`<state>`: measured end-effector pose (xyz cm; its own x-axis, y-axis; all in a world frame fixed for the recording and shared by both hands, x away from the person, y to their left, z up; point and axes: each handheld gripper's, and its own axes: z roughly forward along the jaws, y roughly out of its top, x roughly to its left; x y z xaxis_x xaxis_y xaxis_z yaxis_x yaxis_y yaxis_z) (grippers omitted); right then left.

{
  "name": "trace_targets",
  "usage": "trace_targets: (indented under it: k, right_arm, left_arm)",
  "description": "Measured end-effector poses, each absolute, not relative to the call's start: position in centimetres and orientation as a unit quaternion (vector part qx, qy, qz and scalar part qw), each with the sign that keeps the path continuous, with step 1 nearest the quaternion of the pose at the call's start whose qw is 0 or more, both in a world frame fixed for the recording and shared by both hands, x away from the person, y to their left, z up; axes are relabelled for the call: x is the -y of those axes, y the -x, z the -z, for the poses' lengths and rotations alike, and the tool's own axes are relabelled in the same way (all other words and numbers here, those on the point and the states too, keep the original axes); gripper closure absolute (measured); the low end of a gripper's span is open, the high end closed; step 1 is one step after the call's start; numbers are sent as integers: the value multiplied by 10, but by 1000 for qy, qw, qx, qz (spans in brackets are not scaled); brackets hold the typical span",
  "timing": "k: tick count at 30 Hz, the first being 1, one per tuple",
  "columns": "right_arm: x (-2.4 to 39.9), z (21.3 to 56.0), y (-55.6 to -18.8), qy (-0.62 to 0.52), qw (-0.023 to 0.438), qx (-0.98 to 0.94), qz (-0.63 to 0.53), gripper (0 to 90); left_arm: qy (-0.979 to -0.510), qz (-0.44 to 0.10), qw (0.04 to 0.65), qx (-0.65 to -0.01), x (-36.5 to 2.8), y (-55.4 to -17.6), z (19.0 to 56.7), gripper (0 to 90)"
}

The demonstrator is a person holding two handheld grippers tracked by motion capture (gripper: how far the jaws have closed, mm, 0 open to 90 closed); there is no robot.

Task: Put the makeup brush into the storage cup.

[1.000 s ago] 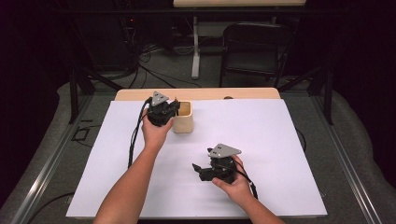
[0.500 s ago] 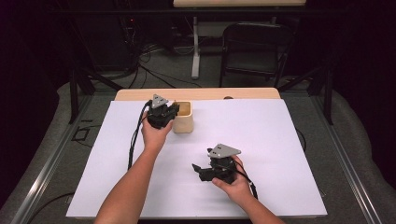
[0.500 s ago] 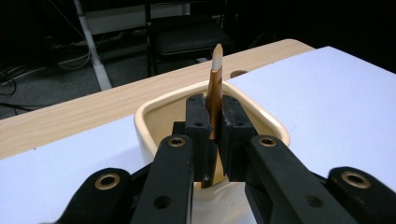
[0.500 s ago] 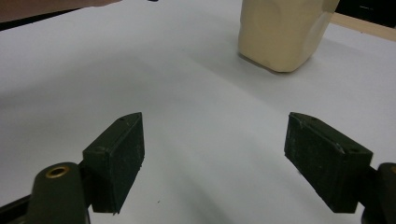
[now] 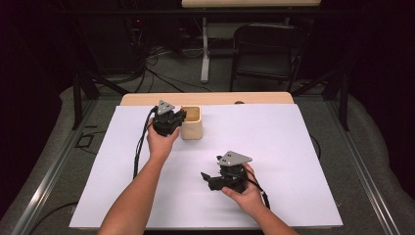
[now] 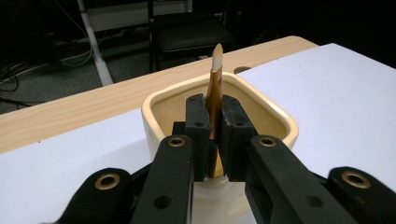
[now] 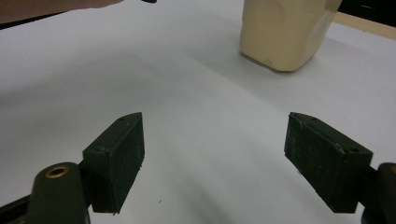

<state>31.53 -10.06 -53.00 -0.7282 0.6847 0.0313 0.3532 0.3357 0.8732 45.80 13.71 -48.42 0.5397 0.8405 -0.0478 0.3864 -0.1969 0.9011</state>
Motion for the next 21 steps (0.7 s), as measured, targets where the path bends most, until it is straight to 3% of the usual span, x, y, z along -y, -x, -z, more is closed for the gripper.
trace_targets:
  k: [15,21]
  right_arm:
    - [100,530,-315,-325,174,-798,-476,197]
    - [100,530,-315,-324,174,-798,-477,196]
  left_arm:
    - [-735,-236,480,-417,-139,-457,483,830]
    - [-734,-242,485,-410,-139,-457,483,655]
